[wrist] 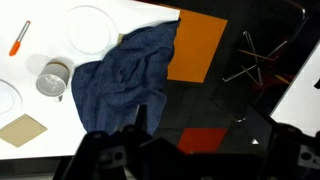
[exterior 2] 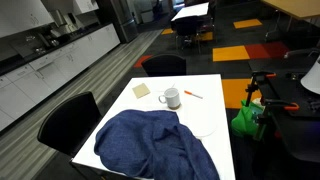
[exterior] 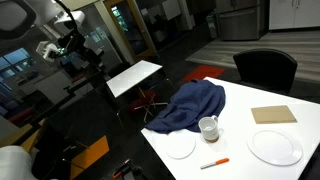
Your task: Put the pen in the white mug
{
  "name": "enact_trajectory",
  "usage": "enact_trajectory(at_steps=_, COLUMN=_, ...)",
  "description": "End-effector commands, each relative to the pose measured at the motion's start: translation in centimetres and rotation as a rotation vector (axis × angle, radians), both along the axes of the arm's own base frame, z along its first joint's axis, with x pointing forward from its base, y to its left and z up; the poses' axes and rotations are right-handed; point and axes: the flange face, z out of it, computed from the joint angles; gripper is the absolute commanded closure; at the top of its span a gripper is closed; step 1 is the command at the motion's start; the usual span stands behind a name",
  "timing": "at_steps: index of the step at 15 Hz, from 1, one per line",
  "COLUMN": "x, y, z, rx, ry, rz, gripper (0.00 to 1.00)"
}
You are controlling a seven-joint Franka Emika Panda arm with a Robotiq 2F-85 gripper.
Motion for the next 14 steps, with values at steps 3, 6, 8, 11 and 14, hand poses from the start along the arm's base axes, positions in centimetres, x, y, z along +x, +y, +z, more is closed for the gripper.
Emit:
enact_trajectory(at_steps=3, x=0.0, y=0.0, z=0.1, rx=0.0, ry=0.0, rz=0.0, gripper=0.0)
enact_trajectory(at_steps=6, x=0.0, y=0.0, z=0.1, rx=0.0, ry=0.0, rz=0.0, gripper=0.0)
enact_trajectory(at_steps=8, x=0.5, y=-0.8, z=0.3, rx=-0.011, ry=-0.02, rz=-0.03, gripper=0.0)
enact_trajectory(at_steps=11, x=1.6, y=-3.3, z=0.2, rx=-0.032, ry=-0.044, rz=-0.101, gripper=0.0)
enact_trajectory(at_steps=14, x=3.0, y=-6.9, z=-0.1, rx=-0.043, ry=-0.054, rz=-0.195, gripper=0.0)
